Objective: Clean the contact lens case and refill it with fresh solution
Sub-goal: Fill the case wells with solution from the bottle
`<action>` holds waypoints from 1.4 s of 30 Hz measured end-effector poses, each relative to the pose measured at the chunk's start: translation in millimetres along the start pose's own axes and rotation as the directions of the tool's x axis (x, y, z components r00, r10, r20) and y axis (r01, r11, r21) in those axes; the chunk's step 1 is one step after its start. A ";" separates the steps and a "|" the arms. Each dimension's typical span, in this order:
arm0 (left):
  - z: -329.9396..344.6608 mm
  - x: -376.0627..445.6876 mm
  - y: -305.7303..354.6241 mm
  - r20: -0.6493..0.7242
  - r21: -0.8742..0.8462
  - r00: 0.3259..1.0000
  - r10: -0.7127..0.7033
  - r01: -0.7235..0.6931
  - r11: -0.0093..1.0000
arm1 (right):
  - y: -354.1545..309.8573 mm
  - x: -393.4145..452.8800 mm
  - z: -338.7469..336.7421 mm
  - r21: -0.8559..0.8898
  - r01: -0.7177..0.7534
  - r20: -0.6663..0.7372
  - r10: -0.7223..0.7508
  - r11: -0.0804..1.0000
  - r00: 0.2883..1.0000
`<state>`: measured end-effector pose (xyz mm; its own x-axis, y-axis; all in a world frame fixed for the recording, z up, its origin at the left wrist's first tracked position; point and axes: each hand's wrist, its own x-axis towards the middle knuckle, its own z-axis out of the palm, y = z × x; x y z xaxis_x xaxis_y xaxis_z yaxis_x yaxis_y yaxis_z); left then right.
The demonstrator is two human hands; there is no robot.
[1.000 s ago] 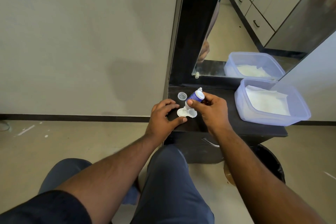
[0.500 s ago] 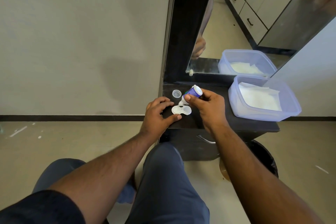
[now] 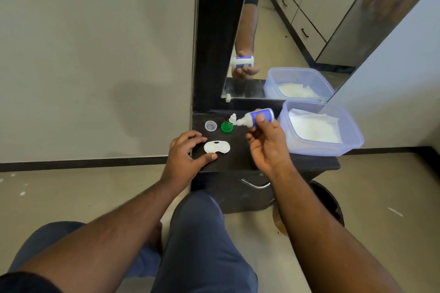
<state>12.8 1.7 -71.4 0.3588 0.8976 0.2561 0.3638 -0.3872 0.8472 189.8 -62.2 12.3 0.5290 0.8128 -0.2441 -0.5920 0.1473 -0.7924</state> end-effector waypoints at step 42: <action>4.0 1.1 -2.6 -0.011 -0.018 0.999 0.033 -0.033 0.999 | 33.3 14.9 -25.9 -0.310 0.116 0.089 -0.093 0.944 0.992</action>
<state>15.7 2.8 -75.2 0.3608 0.8868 0.2889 0.3361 -0.4126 0.8467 193.8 -59.8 -32.3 0.5256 0.8424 -0.1189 -0.3089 0.0587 -0.9493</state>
